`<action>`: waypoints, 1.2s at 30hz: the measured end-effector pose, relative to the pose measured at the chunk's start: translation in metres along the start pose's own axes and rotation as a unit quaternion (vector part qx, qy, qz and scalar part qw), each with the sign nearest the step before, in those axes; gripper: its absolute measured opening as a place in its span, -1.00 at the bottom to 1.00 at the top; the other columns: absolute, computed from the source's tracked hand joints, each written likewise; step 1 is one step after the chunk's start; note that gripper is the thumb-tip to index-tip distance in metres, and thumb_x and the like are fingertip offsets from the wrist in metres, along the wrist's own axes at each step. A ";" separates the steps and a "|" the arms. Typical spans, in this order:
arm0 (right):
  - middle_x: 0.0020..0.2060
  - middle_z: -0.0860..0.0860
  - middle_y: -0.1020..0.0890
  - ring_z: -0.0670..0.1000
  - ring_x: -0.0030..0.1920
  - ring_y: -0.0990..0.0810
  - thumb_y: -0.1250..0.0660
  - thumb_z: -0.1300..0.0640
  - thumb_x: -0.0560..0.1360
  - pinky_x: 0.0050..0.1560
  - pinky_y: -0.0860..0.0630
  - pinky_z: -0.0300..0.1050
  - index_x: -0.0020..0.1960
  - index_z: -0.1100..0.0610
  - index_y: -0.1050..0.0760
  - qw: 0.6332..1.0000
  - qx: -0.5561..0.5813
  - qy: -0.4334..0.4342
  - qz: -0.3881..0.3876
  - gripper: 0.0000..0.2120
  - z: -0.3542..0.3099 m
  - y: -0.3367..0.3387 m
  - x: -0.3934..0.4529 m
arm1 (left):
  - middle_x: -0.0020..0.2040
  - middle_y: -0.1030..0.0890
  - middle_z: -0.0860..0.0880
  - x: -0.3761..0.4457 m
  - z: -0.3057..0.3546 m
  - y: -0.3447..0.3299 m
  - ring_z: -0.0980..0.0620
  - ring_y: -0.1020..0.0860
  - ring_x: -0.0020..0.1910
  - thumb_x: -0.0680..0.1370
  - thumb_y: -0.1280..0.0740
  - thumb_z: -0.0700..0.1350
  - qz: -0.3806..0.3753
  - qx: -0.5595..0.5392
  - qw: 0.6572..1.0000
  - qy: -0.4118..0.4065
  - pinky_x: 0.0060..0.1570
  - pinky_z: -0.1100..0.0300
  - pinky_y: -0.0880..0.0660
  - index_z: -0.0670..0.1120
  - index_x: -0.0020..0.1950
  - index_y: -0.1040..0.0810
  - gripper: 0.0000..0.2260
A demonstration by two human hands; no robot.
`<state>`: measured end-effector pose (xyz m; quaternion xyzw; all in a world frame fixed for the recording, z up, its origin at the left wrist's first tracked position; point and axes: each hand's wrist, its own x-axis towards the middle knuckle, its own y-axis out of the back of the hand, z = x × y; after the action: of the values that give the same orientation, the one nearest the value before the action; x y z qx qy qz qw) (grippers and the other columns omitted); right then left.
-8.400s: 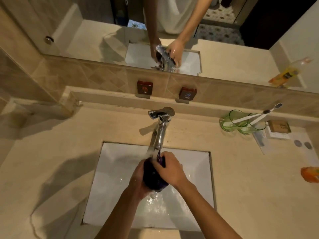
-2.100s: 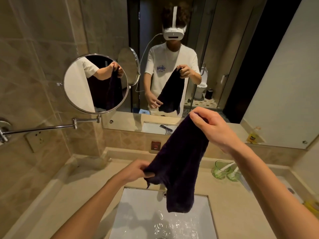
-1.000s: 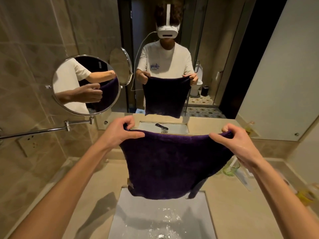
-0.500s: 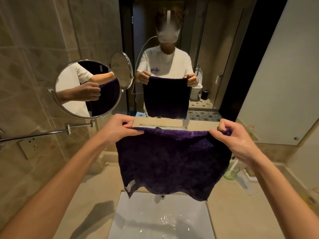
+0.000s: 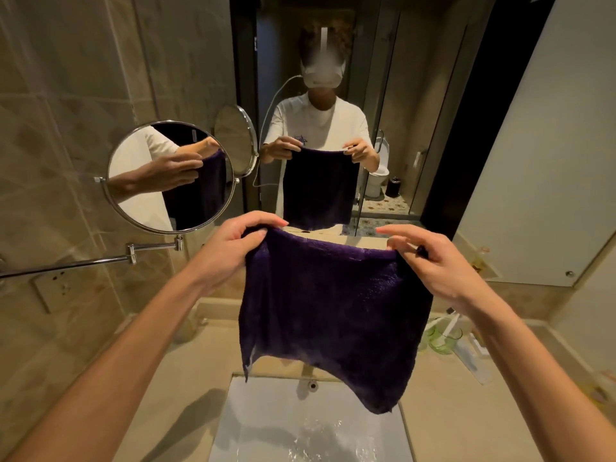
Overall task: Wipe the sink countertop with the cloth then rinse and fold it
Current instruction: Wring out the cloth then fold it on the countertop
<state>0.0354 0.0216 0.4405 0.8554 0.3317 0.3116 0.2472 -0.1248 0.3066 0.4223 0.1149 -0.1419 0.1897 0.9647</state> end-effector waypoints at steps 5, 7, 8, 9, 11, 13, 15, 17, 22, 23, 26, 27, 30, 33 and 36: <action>-0.20 0.10 -0.54 -0.02 -0.19 -0.49 -0.12 0.28 0.69 -0.04 -0.44 -0.14 0.19 -0.06 -0.50 1.000 0.009 0.005 0.028 -0.70 -0.003 -0.014 0.010 | 0.08 -0.66 0.10 0.003 0.009 -0.005 0.29 -0.60 0.03 0.71 -0.14 -0.35 0.009 0.112 0.993 -0.045 0.05 0.39 -0.54 0.14 0.20 -0.63 -0.57; -0.20 0.09 -0.58 -0.05 -0.20 -0.51 -0.14 0.11 0.70 -0.09 -0.44 -0.07 0.14 -0.04 -0.49 0.999 0.013 -0.002 0.032 -0.83 -0.005 -0.017 0.014 | 0.14 -0.68 0.16 0.006 0.010 -0.007 0.32 -0.59 0.17 0.71 -0.15 -0.35 0.019 0.131 0.990 -0.052 0.16 0.38 -0.50 0.14 0.18 -0.65 -0.56; -0.19 0.07 -0.60 -0.05 -0.20 -0.52 -0.17 0.01 0.68 -0.10 -0.44 -0.09 0.10 -0.04 -0.49 1.000 0.009 -0.009 0.027 -0.86 -0.008 -0.019 0.015 | 0.13 -0.70 0.20 0.007 0.011 -0.008 0.32 -0.59 0.20 0.70 -0.14 -0.37 0.020 0.122 0.991 -0.047 0.16 0.39 -0.49 0.12 0.16 -0.67 -0.55; -0.21 0.02 -0.61 -0.09 -0.20 -0.52 -0.22 -0.10 0.64 -0.13 -0.44 -0.16 0.03 -0.03 -0.50 1.000 0.004 -0.015 0.023 -0.82 -0.010 -0.019 0.016 | 0.10 -0.72 0.22 0.008 0.012 -0.009 0.32 -0.60 0.19 0.69 -0.14 -0.38 0.019 0.105 0.993 -0.042 0.14 0.40 -0.50 0.09 0.13 -0.69 -0.55; -0.34 -0.13 -0.54 -0.17 -0.30 -0.46 -0.33 -0.27 0.49 -0.22 -0.39 -0.33 -0.19 0.03 -0.49 0.999 -0.020 0.003 0.033 -0.64 -0.014 -0.020 0.017 | 0.04 -0.73 0.18 0.010 0.013 -0.011 0.28 -0.64 0.09 0.68 -0.13 -0.40 0.024 0.078 0.996 -0.038 0.06 0.39 -0.53 0.05 0.11 -0.70 -0.54; -0.47 -0.15 -0.41 -0.15 -0.39 -0.38 -0.43 -0.26 0.42 -0.28 -0.34 -0.37 -0.37 0.06 -0.38 0.997 -0.050 0.028 0.052 -0.54 -0.018 -0.023 0.018 | -0.10 -0.69 0.11 0.010 0.015 -0.017 0.25 -0.61 -0.07 0.67 -0.11 -0.41 0.025 0.074 0.996 -0.040 -0.02 0.38 -0.51 0.02 0.13 -0.71 -0.54; -0.53 -0.14 -0.32 -0.12 -0.43 -0.35 -0.50 -0.13 0.45 -0.29 -0.33 -0.40 -0.44 0.03 -0.28 0.995 -0.065 0.041 0.062 -0.50 -0.021 -0.029 0.021 | -0.22 -0.57 0.16 0.011 0.019 -0.027 0.28 -0.54 -0.18 0.65 -0.10 -0.40 0.010 0.078 0.996 -0.036 -0.08 0.40 -0.45 -0.06 0.18 -0.70 -0.57; -0.55 -0.13 -0.28 -0.10 -0.44 -0.31 -0.51 -0.01 0.49 -0.31 -0.32 -0.39 -0.45 0.01 -0.21 0.995 -0.037 0.047 0.076 -0.46 -0.023 -0.036 0.023 | -0.24 -0.54 0.20 0.013 0.024 -0.034 0.31 -0.54 -0.18 0.64 -0.13 -0.30 -0.017 0.077 0.996 -0.029 -0.05 0.36 -0.44 -0.07 0.19 -0.69 -0.64; -0.43 -0.10 -0.33 -0.09 -0.35 -0.31 -0.57 -0.04 0.41 -0.20 -0.29 -0.20 -0.46 0.04 -0.21 0.990 0.111 0.006 0.082 -0.44 -0.025 -0.042 0.024 | -0.13 -0.58 0.26 0.017 0.024 -0.034 0.26 -0.53 -0.12 0.50 -0.51 0.13 -0.072 0.174 0.980 -0.067 -0.03 0.29 -0.43 0.08 -0.04 -0.68 -0.85; -0.40 -0.06 -0.33 -0.08 -0.33 -0.31 -0.57 -0.07 0.39 -0.19 -0.30 -0.18 -0.46 0.05 -0.22 0.989 0.123 0.004 0.080 -0.44 -0.026 -0.042 0.023 | -0.16 -0.56 0.22 0.017 0.022 -0.034 0.24 -0.51 -0.15 0.44 -0.53 0.20 -0.060 0.198 0.975 -0.081 -0.06 0.26 -0.42 0.06 -0.11 -0.65 -0.76; -0.33 0.00 -0.34 -0.08 -0.29 -0.33 -0.54 0.01 0.45 -0.16 -0.32 -0.17 -0.45 0.00 -0.24 0.985 0.160 0.001 0.068 -0.48 -0.030 -0.046 0.022 | -0.25 -0.50 0.13 0.019 0.023 -0.039 0.18 -0.45 -0.24 0.51 -0.53 0.05 -0.057 0.161 0.981 -0.094 -0.13 0.24 -0.40 -0.07 -0.19 -0.55 -0.73; -0.30 0.01 -0.36 -0.07 -0.26 -0.35 -0.52 0.05 0.49 -0.14 -0.34 -0.14 -0.43 -0.02 -0.25 0.984 0.170 0.006 0.061 -0.50 -0.030 -0.047 0.023 | -0.30 -0.47 0.14 0.020 0.022 -0.042 0.18 -0.42 -0.28 0.57 -0.50 -0.05 -0.061 0.137 0.985 -0.083 -0.18 0.28 -0.38 -0.09 -0.21 -0.51 -0.75; -0.21 0.16 -0.50 0.02 -0.17 -0.46 -0.40 0.10 0.56 -0.05 -0.43 0.01 -0.34 -0.10 -0.31 0.982 0.178 0.040 0.048 -0.62 -0.036 -0.054 0.026 | -0.36 -0.41 0.17 0.020 0.020 -0.051 0.21 -0.36 -0.35 0.63 -0.40 -0.21 -0.056 0.065 0.994 -0.062 -0.30 0.36 -0.34 -0.04 -0.25 -0.42 -0.71; -0.02 0.10 -0.65 0.00 0.03 -0.61 -0.27 0.22 0.65 0.16 -0.54 0.01 -0.22 -0.10 -0.33 0.982 0.167 0.051 0.075 -0.66 -0.047 -0.063 0.028 | -0.29 -0.41 0.03 0.021 0.018 -0.064 0.10 -0.39 -0.29 0.57 -0.38 -0.15 -0.026 -0.023 0.998 -0.043 -0.29 0.26 -0.35 0.06 -0.27 -0.42 -0.74; 0.12 0.06 -0.64 -0.07 0.16 -0.62 -0.19 0.24 0.69 0.23 -0.57 0.00 -0.16 -0.04 -0.34 0.976 0.187 0.035 0.103 -0.71 -0.055 -0.075 0.031 | -0.24 -0.40 -0.07 0.023 0.021 -0.075 -0.02 -0.38 -0.24 0.53 -0.36 -0.12 0.006 -0.087 0.996 -0.029 -0.20 0.11 -0.35 0.05 -0.28 -0.39 -0.77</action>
<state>-0.0154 0.1051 0.4428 0.9045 0.3026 0.2980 0.0374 -0.0791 0.2407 0.4366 0.0354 -0.1863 0.1792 0.9654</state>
